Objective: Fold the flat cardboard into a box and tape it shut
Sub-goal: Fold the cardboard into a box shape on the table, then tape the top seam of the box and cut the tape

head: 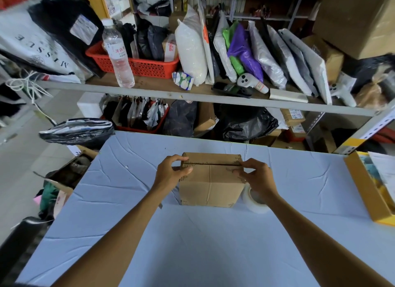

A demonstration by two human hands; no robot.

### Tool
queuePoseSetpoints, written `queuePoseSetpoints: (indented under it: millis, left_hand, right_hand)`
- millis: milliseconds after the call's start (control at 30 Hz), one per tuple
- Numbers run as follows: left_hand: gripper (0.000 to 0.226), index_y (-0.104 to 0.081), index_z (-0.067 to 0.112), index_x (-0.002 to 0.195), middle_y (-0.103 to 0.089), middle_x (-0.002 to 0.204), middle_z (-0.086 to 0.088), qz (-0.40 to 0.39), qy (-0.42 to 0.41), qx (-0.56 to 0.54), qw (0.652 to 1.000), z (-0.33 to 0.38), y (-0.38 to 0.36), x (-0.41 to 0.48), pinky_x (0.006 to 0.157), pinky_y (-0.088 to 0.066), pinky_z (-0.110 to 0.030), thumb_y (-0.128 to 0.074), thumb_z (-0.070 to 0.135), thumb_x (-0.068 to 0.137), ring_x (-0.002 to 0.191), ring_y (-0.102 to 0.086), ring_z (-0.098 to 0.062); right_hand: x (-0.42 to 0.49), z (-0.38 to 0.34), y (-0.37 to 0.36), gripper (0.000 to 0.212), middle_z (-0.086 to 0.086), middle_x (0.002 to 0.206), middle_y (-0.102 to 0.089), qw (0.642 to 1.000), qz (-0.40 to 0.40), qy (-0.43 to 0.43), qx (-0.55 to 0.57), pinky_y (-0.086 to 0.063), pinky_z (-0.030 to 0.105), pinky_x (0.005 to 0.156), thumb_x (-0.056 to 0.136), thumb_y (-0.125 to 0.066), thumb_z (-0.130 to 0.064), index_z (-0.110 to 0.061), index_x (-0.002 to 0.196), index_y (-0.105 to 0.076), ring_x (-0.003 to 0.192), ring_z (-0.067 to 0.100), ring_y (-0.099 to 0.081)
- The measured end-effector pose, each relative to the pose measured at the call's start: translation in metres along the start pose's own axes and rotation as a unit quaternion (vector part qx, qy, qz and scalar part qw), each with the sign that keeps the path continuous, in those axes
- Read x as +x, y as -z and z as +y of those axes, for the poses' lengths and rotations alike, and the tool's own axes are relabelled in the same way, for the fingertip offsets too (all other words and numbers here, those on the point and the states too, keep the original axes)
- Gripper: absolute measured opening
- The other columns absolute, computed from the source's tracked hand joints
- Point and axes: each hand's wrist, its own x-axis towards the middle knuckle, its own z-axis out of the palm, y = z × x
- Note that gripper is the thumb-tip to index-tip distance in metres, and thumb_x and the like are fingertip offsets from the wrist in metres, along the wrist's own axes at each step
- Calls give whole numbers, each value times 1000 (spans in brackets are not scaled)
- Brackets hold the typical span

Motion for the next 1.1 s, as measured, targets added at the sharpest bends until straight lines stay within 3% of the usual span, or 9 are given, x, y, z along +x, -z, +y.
queuePoseSetpoints:
  millis: [133,233,333,400,467,567,767,1000,1100]
  left_hand:
    - [31,-62,33,103,-56,127,0,-16,6,10,1000,8,5,5,62,-44,-1,-77,23,77,96,-59,-9]
    - [40,-59,38,111,-52,134,0,-45,11,14,999,12,11,10,69,-42,-5,-77,25,78,104,-56,-10]
    - [55,-52,41,125,-44,141,0,-62,17,27,998,15,13,13,83,-45,-20,-77,29,78,121,-51,-20]
    - [62,-47,42,129,-40,145,-1,-62,21,33,997,17,14,14,89,-44,-28,-78,35,75,126,-46,-19]
    - [69,-45,45,131,-38,146,1,-64,24,24,997,21,15,14,91,-43,-31,-75,46,69,127,-43,-16]
    - [69,-44,45,131,-37,147,2,-53,24,17,998,26,15,14,94,-41,-31,-65,54,66,127,-42,-13]
    - [63,-47,39,131,-42,144,6,-14,23,-7,1000,27,9,13,91,-39,-26,-62,52,71,122,-44,-8]
    - [48,-50,34,128,-46,142,5,12,32,-15,999,18,8,4,83,-40,-17,-68,37,84,124,-48,-12]
    - [40,-50,36,124,-45,141,5,-4,21,-10,1000,26,11,4,81,-39,-14,-66,32,87,120,-45,-7]
  right_hand:
    - [0,-6,3,32,-3,100,-72,999,0,1,32,-53,19,60,72,-82,-13,-29,96,-69,66,12,-68]
    - [1,-6,8,47,-1,100,-71,999,-8,-8,44,-51,11,54,72,-83,-20,-27,115,-66,70,10,-69]
    - [1,1,14,51,0,102,-69,999,-14,-20,33,-58,28,67,81,-70,-45,-24,126,-58,78,15,-70]
    - [0,13,18,47,7,100,-70,998,10,-47,44,-57,32,67,86,-57,-53,-18,118,-61,76,18,-69]
    - [-1,32,21,32,9,97,-72,997,32,-61,-43,-52,30,65,91,-59,-42,-14,104,-67,77,19,-67]
    - [-5,63,20,20,5,97,-73,975,-36,-77,-205,-51,31,71,83,-68,-30,-17,99,-69,87,24,-66]
    - [-16,104,-2,51,4,125,-59,920,-180,-38,-345,-51,35,83,81,-73,-28,-11,124,-53,112,24,-56]
    - [-13,107,-13,40,8,133,-57,878,-136,9,-459,-44,30,94,88,-60,-11,-7,127,-54,123,25,-50]
    - [-1,82,8,45,15,130,-59,888,-94,-17,-450,-43,36,96,86,-58,-7,-7,130,-55,119,33,-53]
